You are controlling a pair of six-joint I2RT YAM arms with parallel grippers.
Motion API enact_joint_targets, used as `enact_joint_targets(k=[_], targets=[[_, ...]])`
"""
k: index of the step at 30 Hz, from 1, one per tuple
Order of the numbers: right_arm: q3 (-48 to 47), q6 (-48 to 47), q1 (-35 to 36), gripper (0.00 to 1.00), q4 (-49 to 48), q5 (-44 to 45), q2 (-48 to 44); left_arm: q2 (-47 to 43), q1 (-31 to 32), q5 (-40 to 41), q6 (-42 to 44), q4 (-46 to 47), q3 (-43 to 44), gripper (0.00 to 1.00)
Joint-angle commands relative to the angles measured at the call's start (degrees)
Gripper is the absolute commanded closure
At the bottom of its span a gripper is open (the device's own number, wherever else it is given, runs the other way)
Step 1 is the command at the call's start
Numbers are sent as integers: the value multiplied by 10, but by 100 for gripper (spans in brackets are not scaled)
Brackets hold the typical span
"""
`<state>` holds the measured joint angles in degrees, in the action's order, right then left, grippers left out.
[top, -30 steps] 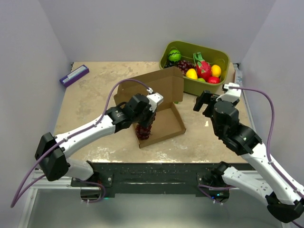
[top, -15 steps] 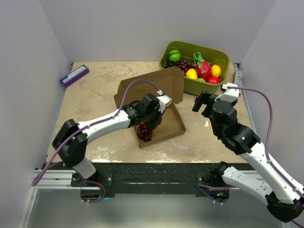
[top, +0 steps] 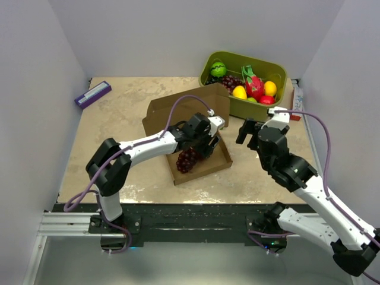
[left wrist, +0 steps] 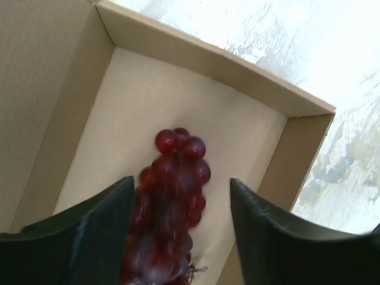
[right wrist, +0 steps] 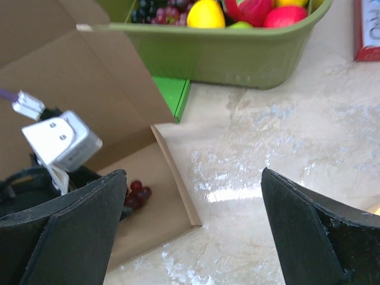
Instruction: Fold the paper box
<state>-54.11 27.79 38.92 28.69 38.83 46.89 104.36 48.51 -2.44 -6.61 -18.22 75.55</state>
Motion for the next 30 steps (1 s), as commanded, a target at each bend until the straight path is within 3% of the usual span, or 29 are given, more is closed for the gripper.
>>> enact_joint_targets(k=[1, 7, 11, 14, 17, 20, 23, 26, 30], targets=[[27, 25, -2, 1, -35, -39, 20, -48, 2, -18, 34, 41, 8, 23], [29, 12, -2, 1, -75, -59, 39, -156, 1, -33, 63, 56, -46, 16], [9, -3, -19, 1, -78, -62, 89, -260, -2, 4, 74, 65, -92, 11], [18, -32, -59, 1, -121, -113, 104, -349, -37, 18, 46, 47, -132, 7], [30, -54, -123, 1, -175, -210, 114, -424, -112, 21, 14, 1, -160, 8], [22, -75, -174, 1, -210, -293, 140, -498, -135, 66, 15, -23, -188, 4], [12, -103, -204, 1, -248, -357, 179, -510, -168, 109, 11, -59, -199, 0], [-1, -129, -219, 1, -284, -404, 216, -507, -228, 58, 7, -59, -215, 1], [-28, -168, -227, 1, -322, -446, 257, -507, -250, 77, 0, -42, -230, 1]])
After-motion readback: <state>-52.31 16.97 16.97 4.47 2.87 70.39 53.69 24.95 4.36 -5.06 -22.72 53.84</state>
